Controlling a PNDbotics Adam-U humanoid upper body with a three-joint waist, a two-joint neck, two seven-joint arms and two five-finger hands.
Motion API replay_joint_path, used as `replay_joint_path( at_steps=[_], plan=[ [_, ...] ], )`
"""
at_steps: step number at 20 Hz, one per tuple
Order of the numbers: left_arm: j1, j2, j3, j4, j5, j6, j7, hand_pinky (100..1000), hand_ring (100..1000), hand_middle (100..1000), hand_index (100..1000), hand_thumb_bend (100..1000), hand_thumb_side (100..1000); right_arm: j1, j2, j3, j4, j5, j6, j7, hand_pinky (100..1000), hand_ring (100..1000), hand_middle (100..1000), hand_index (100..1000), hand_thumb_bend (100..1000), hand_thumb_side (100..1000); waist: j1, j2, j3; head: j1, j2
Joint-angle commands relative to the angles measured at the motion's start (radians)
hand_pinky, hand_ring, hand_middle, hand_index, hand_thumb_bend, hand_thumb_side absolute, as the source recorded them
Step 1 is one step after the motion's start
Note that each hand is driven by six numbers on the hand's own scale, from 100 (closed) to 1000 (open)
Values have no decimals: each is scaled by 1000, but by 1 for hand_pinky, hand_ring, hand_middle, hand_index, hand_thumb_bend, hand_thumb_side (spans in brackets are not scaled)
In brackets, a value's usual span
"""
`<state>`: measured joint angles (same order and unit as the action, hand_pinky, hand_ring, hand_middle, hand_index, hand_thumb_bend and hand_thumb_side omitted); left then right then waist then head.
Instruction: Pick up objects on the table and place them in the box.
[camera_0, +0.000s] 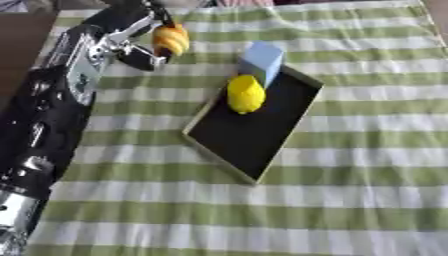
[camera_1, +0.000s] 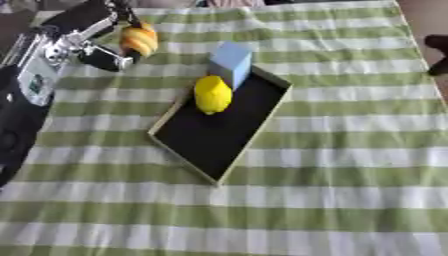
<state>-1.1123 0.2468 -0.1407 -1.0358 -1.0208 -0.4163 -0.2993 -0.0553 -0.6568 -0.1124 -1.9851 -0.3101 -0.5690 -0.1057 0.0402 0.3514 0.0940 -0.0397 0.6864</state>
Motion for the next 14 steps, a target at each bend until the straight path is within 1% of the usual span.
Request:
replay_joint_path(
  at_steps=[1,4,7,11,14],
  plan=[
    [1,20,-67,-117,66,-57,-21,740,822,671,667,218,128,4,-33,-17,-15,-2,-5,-11,947,821,516,788,100,470,-5,-32,3,-7,8],
    [22,7,-114,-186,117,-80,-52,738,821,668,667,201,132,10,-33,-20,-15,-1,-7,-18,947,821,517,788,100,470,-6,-38,7,-8,12],
    [36,-11,-145,-227,156,-91,-94,736,819,665,666,168,140,13,-33,-20,-15,-2,-7,-20,947,821,517,788,100,470,-7,-44,9,-11,16],
    [51,-58,-168,-237,182,-93,-150,731,816,661,666,107,150,16,-32,-18,-15,-2,-5,-19,947,821,516,788,100,470,-9,-48,11,-14,20],
    [69,-93,-179,-242,193,-93,-185,728,814,658,667,100,161,18,-33,-18,-15,-2,-5,-18,947,821,516,788,100,470,-10,-50,11,-16,22]
  ],
)
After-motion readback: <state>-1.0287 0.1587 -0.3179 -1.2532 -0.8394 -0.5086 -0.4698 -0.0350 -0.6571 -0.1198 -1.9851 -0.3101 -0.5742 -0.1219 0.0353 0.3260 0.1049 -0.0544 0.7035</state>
